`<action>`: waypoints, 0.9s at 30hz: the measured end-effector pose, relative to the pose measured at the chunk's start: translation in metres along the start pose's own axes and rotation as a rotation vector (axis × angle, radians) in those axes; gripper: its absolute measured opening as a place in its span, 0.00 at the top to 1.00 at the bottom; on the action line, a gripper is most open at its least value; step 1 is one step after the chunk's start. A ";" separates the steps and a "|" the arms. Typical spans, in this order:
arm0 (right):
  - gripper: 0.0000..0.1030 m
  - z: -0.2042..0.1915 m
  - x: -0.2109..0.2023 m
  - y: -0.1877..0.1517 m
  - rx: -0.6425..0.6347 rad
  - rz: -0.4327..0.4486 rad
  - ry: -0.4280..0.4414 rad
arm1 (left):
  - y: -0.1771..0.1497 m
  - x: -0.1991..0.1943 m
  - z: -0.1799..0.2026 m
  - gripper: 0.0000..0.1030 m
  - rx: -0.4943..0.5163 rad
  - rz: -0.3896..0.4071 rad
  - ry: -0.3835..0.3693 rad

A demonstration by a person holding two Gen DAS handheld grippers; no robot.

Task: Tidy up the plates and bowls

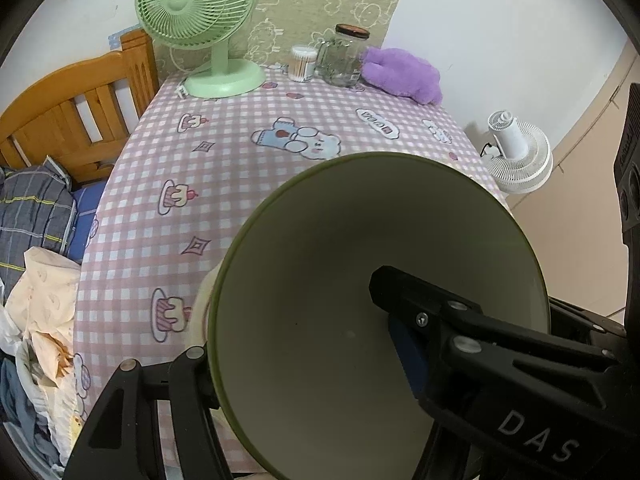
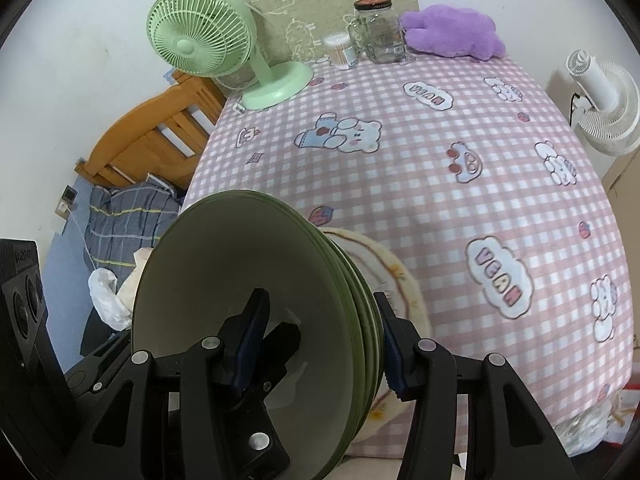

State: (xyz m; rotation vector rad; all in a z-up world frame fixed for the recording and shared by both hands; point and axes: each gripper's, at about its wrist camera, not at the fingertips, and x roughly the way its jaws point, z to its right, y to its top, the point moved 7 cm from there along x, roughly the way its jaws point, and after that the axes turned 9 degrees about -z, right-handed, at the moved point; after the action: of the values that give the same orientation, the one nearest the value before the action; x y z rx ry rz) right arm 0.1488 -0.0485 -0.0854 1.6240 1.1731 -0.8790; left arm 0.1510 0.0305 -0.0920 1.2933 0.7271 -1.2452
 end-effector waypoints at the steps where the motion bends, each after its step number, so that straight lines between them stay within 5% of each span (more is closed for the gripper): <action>1: 0.47 -0.003 0.003 -0.001 0.003 -0.004 -0.001 | -0.001 0.001 -0.004 0.34 0.000 -0.004 -0.003; 19: 0.47 0.005 0.045 -0.021 0.114 -0.096 -0.031 | -0.018 0.040 -0.016 0.34 0.043 -0.134 -0.031; 27: 0.47 0.004 0.050 -0.015 0.100 -0.101 -0.028 | -0.011 0.042 -0.018 0.34 0.029 -0.123 -0.006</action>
State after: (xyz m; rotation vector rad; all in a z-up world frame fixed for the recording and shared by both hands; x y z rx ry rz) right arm 0.1488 -0.0353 -0.1363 1.6383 1.2174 -1.0358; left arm 0.1548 0.0389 -0.1379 1.2834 0.7964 -1.3629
